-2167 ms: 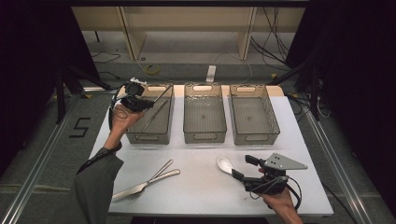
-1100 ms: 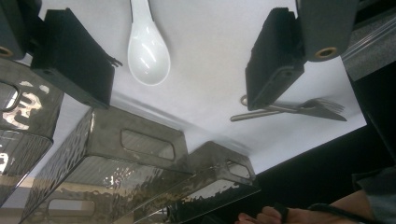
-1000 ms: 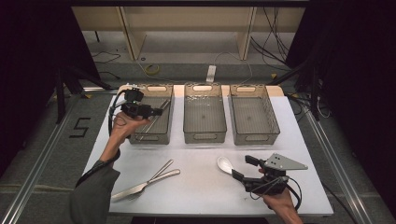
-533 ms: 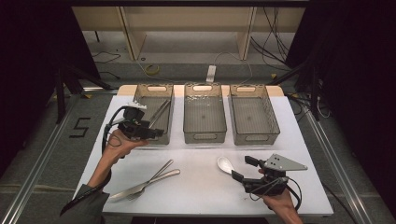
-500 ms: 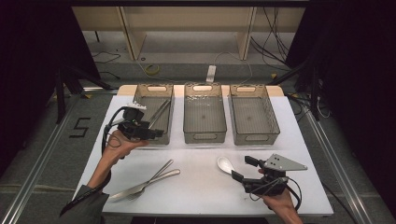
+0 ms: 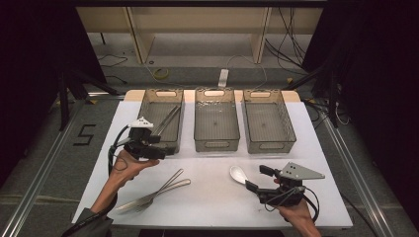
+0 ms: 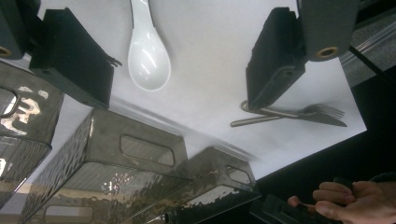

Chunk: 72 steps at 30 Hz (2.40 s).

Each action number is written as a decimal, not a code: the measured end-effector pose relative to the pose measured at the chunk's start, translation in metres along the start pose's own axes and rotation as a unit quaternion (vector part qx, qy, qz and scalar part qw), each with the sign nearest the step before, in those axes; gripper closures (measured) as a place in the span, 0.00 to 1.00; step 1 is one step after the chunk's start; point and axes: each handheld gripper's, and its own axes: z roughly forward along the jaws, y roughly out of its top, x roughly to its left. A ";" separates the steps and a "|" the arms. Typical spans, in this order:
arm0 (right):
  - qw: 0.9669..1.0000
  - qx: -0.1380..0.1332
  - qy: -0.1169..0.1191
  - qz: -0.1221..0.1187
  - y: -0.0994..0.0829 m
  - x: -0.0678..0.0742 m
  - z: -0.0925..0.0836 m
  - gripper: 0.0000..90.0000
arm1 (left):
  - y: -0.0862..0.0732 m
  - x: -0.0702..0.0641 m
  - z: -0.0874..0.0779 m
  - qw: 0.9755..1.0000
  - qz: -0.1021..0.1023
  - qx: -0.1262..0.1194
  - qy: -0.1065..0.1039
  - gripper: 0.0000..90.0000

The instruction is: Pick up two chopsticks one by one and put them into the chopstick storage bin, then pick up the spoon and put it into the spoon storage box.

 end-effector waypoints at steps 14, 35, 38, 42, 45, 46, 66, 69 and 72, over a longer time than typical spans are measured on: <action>1.000 0.014 0.012 -0.007 0.000 0.000 0.002 0.26 | -0.029 -0.014 -0.004 1.000 0.014 -0.016 -0.003 0.18; 0.996 0.082 -0.026 -0.025 0.000 -0.003 0.007 0.27 | -0.041 -0.027 -0.013 0.999 0.012 -0.047 -0.012 0.18; 0.991 0.116 -0.043 -0.043 0.001 -0.004 0.009 0.27 | -0.042 -0.030 -0.013 0.999 0.011 -0.050 -0.015 0.18; 0.981 0.170 -0.061 -0.064 0.005 -0.008 0.014 0.30 | -0.044 -0.032 -0.011 0.999 0.015 -0.045 -0.012 0.18; 0.973 0.206 -0.073 -0.068 0.008 -0.012 0.017 0.33 | -0.045 -0.033 -0.011 0.999 0.014 -0.049 -0.012 0.18; 0.971 0.216 -0.074 -0.070 0.009 -0.014 0.019 0.34 | -0.046 -0.033 -0.012 0.998 0.014 -0.052 -0.012 0.18; 0.939 0.331 -0.065 -0.069 0.009 -0.021 0.058 0.59 | -0.047 -0.041 -0.016 0.997 0.022 -0.073 -0.013 0.18; 0.936 0.338 -0.066 -0.068 0.008 -0.021 0.060 0.62 | -0.047 -0.042 -0.016 0.997 0.020 -0.075 -0.019 0.17; 0.934 0.345 -0.064 -0.069 0.007 -0.022 0.062 0.65 | -0.047 -0.042 -0.016 0.997 0.021 -0.075 -0.019 0.17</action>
